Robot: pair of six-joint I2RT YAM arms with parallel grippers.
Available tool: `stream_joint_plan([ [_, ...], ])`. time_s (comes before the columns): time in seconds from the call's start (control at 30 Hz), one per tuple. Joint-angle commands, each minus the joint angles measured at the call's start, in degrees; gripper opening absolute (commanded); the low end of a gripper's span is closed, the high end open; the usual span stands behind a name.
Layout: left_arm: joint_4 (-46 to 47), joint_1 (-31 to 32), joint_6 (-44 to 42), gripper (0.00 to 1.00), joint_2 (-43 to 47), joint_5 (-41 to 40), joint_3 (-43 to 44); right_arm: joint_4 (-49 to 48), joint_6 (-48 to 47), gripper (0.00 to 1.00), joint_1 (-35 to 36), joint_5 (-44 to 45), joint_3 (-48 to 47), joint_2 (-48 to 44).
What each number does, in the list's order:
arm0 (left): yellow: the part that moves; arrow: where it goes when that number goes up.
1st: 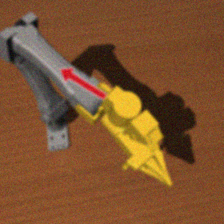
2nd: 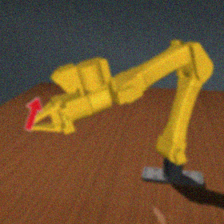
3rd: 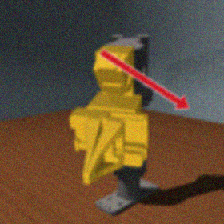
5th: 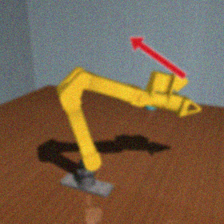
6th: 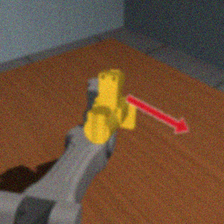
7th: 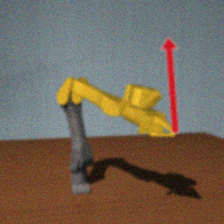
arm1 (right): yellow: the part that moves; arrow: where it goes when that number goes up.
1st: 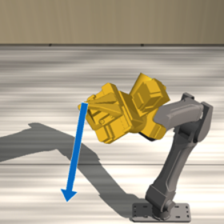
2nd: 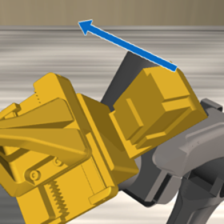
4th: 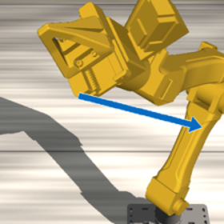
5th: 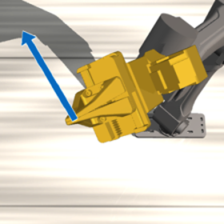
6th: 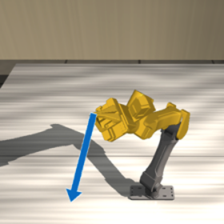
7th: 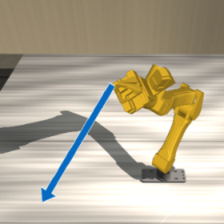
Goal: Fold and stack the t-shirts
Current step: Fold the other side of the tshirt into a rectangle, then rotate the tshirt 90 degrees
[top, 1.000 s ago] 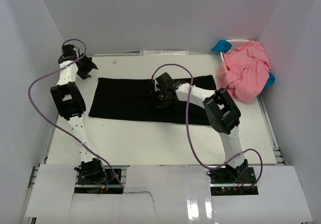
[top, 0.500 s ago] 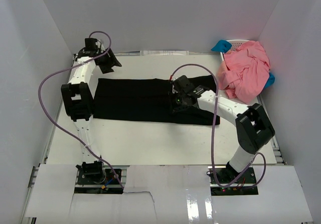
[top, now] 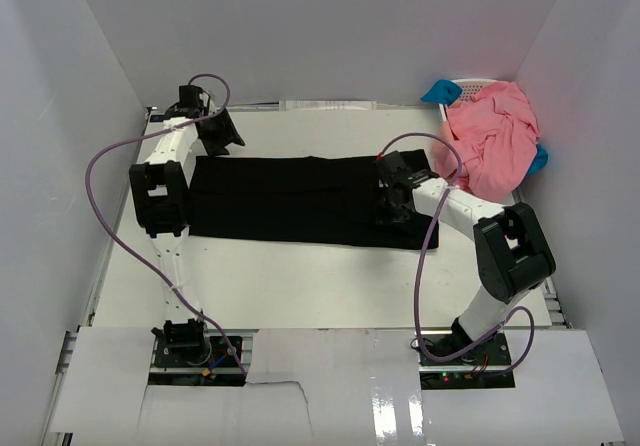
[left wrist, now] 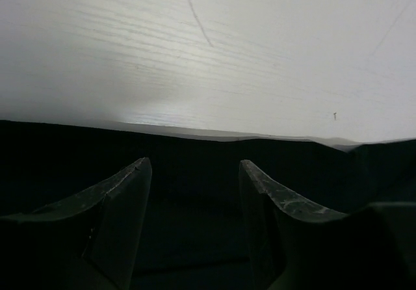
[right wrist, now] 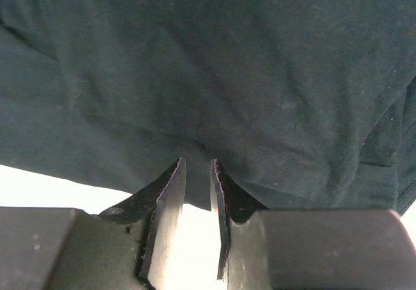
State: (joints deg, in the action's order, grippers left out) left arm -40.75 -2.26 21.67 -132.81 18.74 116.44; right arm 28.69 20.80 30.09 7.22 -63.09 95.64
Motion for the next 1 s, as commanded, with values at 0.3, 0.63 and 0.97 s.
stream_joint_plan([
  [0.3, -0.7, 0.0, 0.3, 0.65, 2.8, 0.7, -8.1, -0.4, -1.8, 0.28, -4.9, -2.6, 1.4, 3.1],
  [0.63, -1.2, 0.0, -0.6, 0.64, 8.1, -5.2, -18.6, -1.9, -3.0, 0.28, -8.2, -5.5, -0.2, 8.3],
  [0.97, 0.4, 0.1, -0.1, 0.64, 11.6, -10.6, -26.7, -1.9, -3.6, 0.27, -10.4, -6.6, -6.0, 12.7],
])
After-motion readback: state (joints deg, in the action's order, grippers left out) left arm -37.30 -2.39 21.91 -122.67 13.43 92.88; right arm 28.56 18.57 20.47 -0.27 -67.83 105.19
